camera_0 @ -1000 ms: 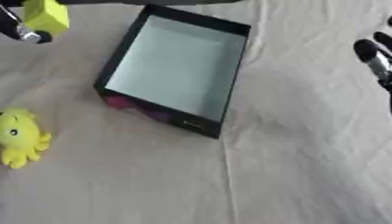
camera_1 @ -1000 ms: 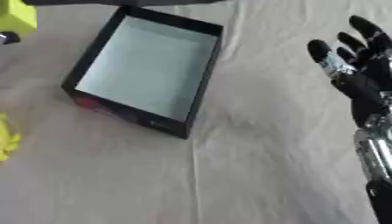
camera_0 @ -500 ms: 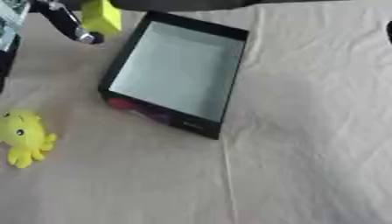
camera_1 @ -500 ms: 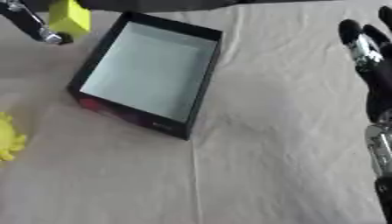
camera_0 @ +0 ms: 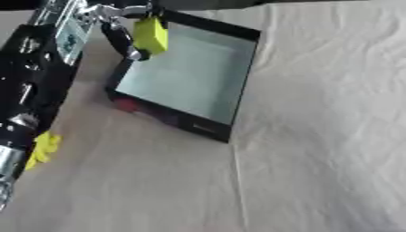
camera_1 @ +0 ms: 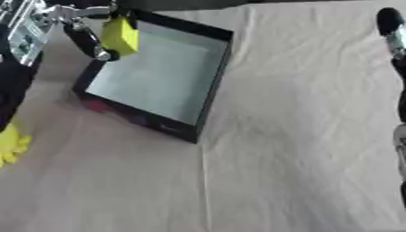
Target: Pick up objects on the table and place them in the box.
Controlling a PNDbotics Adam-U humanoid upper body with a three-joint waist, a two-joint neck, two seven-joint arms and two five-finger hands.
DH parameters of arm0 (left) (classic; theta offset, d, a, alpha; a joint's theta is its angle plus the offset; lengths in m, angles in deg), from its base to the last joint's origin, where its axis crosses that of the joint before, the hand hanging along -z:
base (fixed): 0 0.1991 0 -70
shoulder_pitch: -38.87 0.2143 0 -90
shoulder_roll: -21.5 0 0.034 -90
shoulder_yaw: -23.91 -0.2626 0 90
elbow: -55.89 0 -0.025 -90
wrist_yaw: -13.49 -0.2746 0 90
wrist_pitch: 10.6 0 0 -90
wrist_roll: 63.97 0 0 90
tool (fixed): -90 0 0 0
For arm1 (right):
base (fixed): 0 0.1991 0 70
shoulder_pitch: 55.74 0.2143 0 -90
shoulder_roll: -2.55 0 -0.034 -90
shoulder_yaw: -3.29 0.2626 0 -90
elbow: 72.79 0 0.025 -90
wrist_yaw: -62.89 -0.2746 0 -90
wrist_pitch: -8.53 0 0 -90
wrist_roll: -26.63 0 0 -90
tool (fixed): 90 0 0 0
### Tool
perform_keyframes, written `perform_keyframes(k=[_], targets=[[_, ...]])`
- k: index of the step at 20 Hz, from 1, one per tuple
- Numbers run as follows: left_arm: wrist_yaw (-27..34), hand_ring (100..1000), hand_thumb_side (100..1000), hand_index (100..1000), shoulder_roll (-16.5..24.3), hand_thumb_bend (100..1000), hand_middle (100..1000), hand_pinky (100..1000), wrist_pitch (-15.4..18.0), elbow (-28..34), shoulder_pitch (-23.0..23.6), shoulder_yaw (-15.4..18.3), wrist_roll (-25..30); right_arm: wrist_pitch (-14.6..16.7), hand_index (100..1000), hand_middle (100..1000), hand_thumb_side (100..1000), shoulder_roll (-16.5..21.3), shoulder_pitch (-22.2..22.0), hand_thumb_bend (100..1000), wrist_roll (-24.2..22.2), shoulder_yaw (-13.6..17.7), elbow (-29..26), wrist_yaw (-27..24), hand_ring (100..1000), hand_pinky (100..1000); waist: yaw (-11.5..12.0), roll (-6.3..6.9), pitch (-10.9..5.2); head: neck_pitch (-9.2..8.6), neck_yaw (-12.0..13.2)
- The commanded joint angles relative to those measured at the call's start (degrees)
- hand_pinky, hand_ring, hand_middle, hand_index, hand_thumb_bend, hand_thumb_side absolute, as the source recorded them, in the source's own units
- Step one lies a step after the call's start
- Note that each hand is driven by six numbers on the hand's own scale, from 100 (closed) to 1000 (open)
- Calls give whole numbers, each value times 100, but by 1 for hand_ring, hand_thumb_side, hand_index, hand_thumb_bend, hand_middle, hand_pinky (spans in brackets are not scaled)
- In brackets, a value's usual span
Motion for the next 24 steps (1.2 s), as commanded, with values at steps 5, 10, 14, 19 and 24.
perform_keyframes(k=[5, 10, 14, 19, 24], targets=[[-236, 563, 100, 633, -117, 410, 438, 647, 95, 132, -352, -9, 0, 22, 850, 943, 290, 97, 42, 677, 71, 149, -17, -64, 913, 948, -17, 34, -235, 84, 81], [-310, 552, 100, 629, -331, 391, 435, 641, 45, 214, -356, -11, 10, 20, 850, 943, 293, 90, 107, 677, 1, 183, 43, -103, 914, 949, -71, 37, -235, 85, 142], [-223, 540, 100, 632, -517, 374, 437, 638, -10, 160, -206, 53, 81, -2, 850, 943, 292, 78, 167, 677, -71, 202, 51, -92, 914, 949, -161, 22, -185, 80, 184], [-137, 545, 100, 670, -678, 360, 472, 657, -133, -12, 29, 153, 113, -11, 850, 944, 291, 60, 185, 677, -66, 228, 57, -64, 915, 949, -207, 36, -126, 57, 160], [-94, 701, 170, 851, -745, 542, 712, 786, -226, -56, 158, 173, 1, -2, 852, 945, 292, 52, 205, 679, -45, 236, 62, -54, 916, 950, -197, 51, -95, 49, 146]])
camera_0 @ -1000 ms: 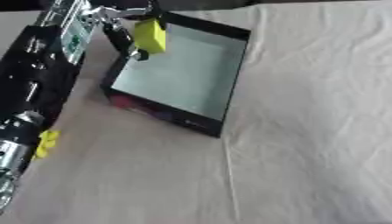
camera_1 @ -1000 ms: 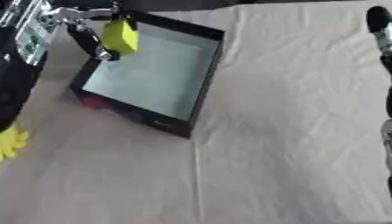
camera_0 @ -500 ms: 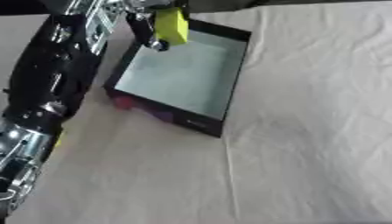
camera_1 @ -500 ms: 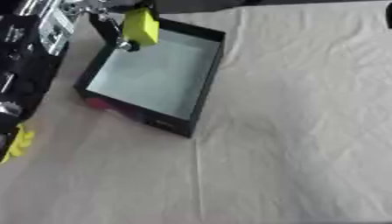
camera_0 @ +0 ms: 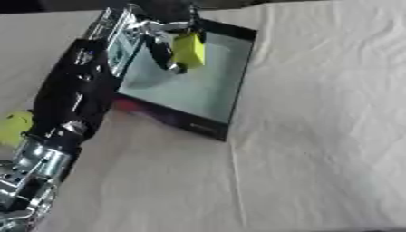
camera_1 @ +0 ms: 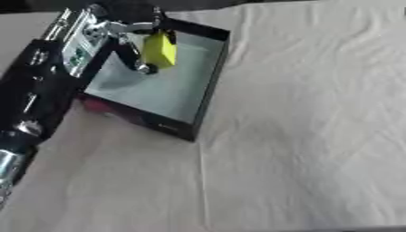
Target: Pick up objects on the table and place them in the box.
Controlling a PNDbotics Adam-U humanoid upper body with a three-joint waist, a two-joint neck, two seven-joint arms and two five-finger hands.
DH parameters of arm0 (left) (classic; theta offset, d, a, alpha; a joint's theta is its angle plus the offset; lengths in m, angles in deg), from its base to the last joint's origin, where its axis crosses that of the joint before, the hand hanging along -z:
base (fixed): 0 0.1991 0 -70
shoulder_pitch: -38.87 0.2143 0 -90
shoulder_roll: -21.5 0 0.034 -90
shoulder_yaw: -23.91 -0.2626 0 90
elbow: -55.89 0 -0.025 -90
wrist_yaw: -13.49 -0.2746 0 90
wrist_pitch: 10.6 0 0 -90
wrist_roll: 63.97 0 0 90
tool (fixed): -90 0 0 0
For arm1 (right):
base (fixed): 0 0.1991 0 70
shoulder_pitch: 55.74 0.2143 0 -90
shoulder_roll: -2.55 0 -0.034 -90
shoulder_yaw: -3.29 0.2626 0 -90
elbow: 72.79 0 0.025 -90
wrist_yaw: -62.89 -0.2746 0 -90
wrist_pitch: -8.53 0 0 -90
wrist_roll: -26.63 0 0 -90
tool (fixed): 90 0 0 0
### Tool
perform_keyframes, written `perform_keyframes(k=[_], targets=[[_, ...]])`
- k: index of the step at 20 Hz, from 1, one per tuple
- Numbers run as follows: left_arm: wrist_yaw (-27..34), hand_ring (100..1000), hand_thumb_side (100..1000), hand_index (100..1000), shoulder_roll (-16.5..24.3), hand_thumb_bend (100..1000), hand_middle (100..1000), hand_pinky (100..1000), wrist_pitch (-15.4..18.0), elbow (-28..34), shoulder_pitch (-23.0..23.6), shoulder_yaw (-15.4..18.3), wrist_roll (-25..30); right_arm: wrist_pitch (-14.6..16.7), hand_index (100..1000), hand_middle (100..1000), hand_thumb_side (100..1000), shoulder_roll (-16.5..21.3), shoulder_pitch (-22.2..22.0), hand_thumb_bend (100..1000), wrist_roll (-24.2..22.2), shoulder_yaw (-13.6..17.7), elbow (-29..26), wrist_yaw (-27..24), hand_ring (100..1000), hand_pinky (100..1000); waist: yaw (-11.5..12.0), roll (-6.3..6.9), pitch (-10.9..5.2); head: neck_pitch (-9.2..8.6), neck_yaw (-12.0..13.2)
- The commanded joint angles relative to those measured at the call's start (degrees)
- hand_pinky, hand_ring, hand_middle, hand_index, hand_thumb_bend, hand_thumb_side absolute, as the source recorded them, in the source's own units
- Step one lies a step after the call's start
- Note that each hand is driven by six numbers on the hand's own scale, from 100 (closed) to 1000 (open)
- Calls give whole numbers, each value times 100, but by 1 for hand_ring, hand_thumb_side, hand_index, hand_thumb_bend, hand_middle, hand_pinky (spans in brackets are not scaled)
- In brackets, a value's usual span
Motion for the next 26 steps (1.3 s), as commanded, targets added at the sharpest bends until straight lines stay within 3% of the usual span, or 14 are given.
perform_keyframes(k=[1, 2, 3, 4, 8, 14, 18, 22, 26], targets=[[18, 760, 279, 892, 37, 604, 781, 827, -57, 74, -75, 69, -73, 15, 852, 945, 292, 74, 63, 679, 25, 71, -44, 23, 916, 950, 10, -17, -76, 14, -21], [1, 780, 328, 908, 44, 635, 804, 842, -87, 101, -66, 70, -131, 18, 852, 945, 291, 73, 57, 679, 34, 73, -40, 23, 916, 950, 16, -16, -77, 21, -28], [-30, 831, 456, 948, 56, 739, 853, 893, -117, 130, -58, 67, -192, 19, 851, 945, 290, 69, 49, 678, 43, 73, -33, 21, 916, 950, 20, -14, -79, 22, -32], [-76, 844, 489, 955, 66, 791, 862, 911, -145, 152, -48, 60, -249, 22, 851, 945, 290, 65, 44, 678, 53, 74, -27, 19, 915, 950, 23, -14, -80, 20, -36], [-320, 852, 486, 953, 95, 893, 861, 923, -194, 160, -13, 67, -408, 36, 851, 944, 289, 66, 15, 678, 89, 75, -21, 12, 915, 950, 37, -26, -91, 28, -58], [-229, 812, 472, 924, 115, 815, 823, 885, -218, 237, 27, 145, -547, 40, 850, 944, 288, 66, -23, 677, 108, 69, -30, 9, 915, 950, 79, -52, -96, 34, -99], [281, 774, 470, 883, 379, 727, 789, 858, -290, 714, 157, 150, -733, 55, 850, 944, 287, 112, -115, 677, 140, 97, -47, 30, 915, 949, 203, -35, -150, 40, -229], [1318, 748, 464, 854, 1103, 671, 766, 840, -355, 1539, 465, 58, -663, 67, 850, 943, 286, 194, -252, 677, 178, 136, -55, 64, 914, 949, 407, 15, -258, 41, -426], [2612, 744, 456, 856, 2197, 664, 765, 840, -581, 2504, 1041, 77, -519, 72, 850, 943, 286, 252, -372, 676, 208, 168, -56, 100, 914, 949, 653, 51, -356, 41, -599]])
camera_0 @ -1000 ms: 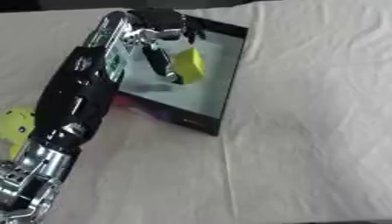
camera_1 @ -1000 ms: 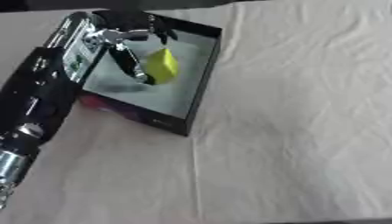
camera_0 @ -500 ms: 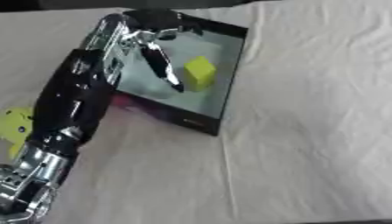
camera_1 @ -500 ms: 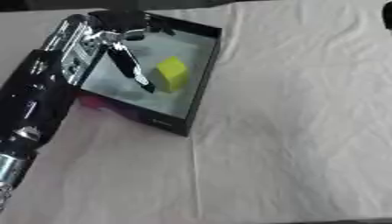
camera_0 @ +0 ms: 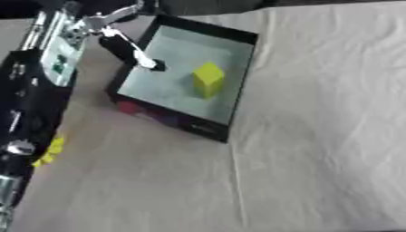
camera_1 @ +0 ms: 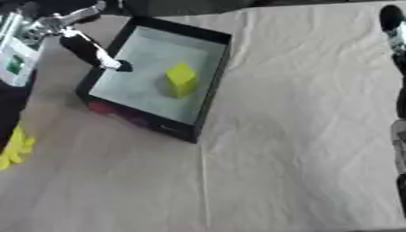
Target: Pick up objects on the table and place them in the box.
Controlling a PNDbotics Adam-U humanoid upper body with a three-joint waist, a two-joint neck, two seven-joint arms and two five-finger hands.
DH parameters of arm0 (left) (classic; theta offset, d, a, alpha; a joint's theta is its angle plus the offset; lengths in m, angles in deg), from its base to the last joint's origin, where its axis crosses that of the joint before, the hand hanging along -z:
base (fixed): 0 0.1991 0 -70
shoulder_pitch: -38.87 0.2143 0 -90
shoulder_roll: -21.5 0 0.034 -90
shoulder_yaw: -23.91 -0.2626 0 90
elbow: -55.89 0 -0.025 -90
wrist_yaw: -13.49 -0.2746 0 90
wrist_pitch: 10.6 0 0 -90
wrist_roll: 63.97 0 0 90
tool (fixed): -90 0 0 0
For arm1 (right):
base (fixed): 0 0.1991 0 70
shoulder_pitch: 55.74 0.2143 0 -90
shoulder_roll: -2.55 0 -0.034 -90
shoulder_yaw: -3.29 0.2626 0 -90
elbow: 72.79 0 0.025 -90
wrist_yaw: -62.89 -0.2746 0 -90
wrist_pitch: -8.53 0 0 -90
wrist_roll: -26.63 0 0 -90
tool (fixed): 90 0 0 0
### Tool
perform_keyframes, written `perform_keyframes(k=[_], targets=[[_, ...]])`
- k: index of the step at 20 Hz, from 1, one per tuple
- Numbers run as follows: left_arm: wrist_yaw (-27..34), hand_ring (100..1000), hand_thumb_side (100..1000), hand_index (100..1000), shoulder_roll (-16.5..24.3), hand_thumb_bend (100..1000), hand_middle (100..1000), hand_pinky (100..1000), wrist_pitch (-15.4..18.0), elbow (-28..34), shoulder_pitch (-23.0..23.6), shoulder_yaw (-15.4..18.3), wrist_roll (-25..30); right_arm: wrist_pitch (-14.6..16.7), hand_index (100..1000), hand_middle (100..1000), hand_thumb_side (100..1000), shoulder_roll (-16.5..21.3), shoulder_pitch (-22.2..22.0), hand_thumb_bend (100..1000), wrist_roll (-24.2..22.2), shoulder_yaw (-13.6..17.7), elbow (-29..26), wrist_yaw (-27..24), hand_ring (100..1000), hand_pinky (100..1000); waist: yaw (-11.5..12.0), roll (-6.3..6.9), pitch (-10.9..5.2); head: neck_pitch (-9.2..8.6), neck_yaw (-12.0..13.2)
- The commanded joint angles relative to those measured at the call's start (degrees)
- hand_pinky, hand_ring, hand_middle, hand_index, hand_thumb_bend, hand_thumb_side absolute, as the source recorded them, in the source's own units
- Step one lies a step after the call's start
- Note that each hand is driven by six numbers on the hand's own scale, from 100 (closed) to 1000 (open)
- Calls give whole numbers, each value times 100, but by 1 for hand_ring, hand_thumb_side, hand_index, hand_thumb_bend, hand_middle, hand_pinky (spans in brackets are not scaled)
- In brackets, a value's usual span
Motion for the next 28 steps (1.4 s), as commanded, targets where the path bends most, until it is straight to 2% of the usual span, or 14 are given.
perform_keyframes(k=[1, 6, 14, 20, 23, 28], targets=[[921, 742, 453, 855, 1005, 667, 764, 839, -224, 836, 274, 92, 42, -2, 850, 943, 285, 211, -6, 676, 41, 81, -73, 50, 914, 949, 72, -13, -157, 18, -133], [1915, 737, 443, 855, 2215, 675, 760, 835, -613, 1686, 1269, 504, -79, 0, 850, 943, 285, 236, -74, 676, 35, 82, -84, 60, 914, 949, 170, -42, -211, 18, -215], [2823, 724, 439, 855, 3295, 687, 753, 821, -751, 2130, 2668, 817, -301, 1, 851, 944, 285, 223, -134, 673, 33, 88, -111, 67, 915, 951, 192, -143, -216, 18, -110], [2912, 715, 445, 850, 3604, 691, 748, 804, -783, 2385, 3586, 914, -520, -12, 852, 946, 284, 188, -123, 674, 33, 89, -112, 80, 916, 953, 257, -196, -149, 18, -152], [2874, 713, 454, 853, 3570, 686, 754, 798, -812, 2446, 3769, 930, -499, -21, 853, 947, 283, 161, -124, 673, 26, 81, -99, 88, 916, 954, 282, -216, -121, 18, -141], [2770, 726, 450, 867, 3463, 689, 764, 802, -829, 2389, 3853, 879, -260, -28, 853, 947, 283, 128, -119, 671, 4, 65, -87, 98, 916, 956, 295, -248, -87, 18, 125]])
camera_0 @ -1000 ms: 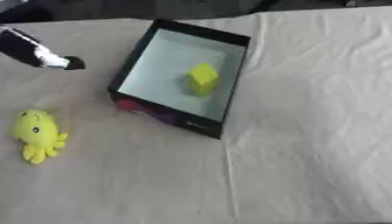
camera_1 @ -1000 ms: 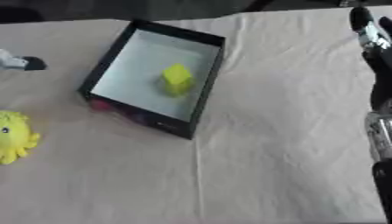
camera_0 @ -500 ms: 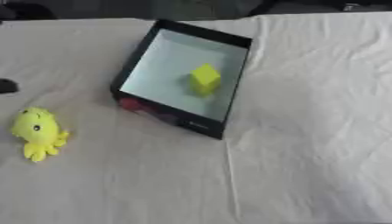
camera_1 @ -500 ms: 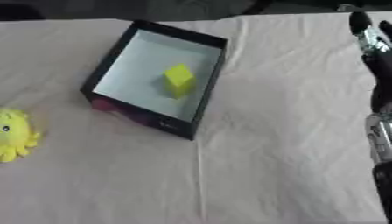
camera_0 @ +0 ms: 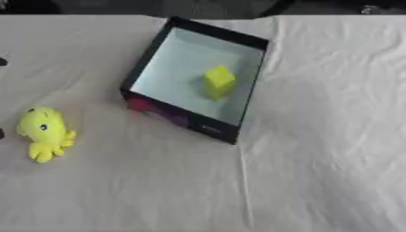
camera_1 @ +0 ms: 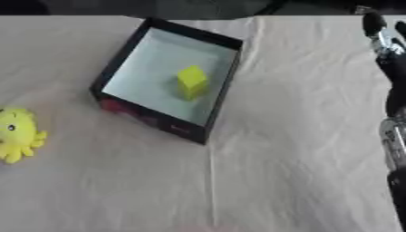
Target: Pick up objects on the table and place them in the box.
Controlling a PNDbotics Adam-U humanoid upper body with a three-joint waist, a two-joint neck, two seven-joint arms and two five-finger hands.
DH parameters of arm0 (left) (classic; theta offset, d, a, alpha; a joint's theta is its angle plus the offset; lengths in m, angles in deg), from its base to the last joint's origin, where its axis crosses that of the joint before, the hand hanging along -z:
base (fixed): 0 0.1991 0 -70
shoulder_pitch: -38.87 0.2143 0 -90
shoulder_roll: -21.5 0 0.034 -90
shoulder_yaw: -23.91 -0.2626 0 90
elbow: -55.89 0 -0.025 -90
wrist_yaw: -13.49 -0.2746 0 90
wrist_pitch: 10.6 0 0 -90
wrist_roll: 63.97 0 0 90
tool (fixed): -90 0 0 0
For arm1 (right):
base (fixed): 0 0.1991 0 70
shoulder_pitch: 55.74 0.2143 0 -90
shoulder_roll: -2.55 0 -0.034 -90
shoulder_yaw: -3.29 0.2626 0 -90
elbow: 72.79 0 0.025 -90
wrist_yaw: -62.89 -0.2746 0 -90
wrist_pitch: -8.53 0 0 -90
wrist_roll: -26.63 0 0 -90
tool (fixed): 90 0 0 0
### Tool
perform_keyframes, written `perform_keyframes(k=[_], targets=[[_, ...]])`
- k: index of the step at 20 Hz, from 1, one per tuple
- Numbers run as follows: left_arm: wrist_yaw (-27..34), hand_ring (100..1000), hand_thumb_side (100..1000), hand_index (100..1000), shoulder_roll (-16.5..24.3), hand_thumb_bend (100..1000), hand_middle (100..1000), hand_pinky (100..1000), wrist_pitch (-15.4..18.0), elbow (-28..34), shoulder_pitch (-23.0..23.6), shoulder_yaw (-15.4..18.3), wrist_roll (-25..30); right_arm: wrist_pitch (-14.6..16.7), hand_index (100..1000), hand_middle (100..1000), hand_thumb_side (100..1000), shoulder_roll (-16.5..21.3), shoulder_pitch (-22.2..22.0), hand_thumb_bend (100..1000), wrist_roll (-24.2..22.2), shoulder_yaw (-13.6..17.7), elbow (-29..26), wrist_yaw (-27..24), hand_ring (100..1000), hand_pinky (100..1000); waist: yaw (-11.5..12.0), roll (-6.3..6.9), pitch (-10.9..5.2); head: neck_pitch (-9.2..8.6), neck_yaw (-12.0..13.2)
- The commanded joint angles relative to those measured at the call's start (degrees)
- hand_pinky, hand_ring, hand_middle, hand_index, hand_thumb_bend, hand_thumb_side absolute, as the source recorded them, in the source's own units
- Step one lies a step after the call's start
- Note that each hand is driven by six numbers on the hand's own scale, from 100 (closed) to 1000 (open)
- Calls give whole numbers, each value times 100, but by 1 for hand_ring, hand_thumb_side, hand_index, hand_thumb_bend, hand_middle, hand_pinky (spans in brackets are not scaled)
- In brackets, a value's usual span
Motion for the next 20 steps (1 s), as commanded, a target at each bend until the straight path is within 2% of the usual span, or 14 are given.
perform_keyframes(k=[1, 5, 12, 20], targets=[[-114, 738, 447, 874, 139, 694, 773, 808, 3, 28, -7, 67, 134, -4, 854, 947, 283, 97, 45, 670, -15, 33, -70, 45, 916, 956, 18, 4, -55, -2, 177], [-556, 751, 418, 879, 129, 708, 779, 816, 11, -138, 115, 40, 226, -6, 854, 947, 283, 86, 39, 668, -27, 25, -73, 47, 916, 956, 33, -17, -37, -2, 240], [-1010, 755, 374, 901, -115, 740, 787, 817, 7, -785, 278, -48, 158, -7, 854, 947, 283, 54, -2, 667, -29, 23, -106, 57, 916, 957, 47, -44, 20, -2, 238], [-1262, 750, 375, 900, -446, 766, 788, 813, 20, -1257, -144, -122, -230, -27, 854, 948, 283, 17, -7, 665, -63, -10, -108, 69, 917, 959, 29, -53, 59, -2, 244]])
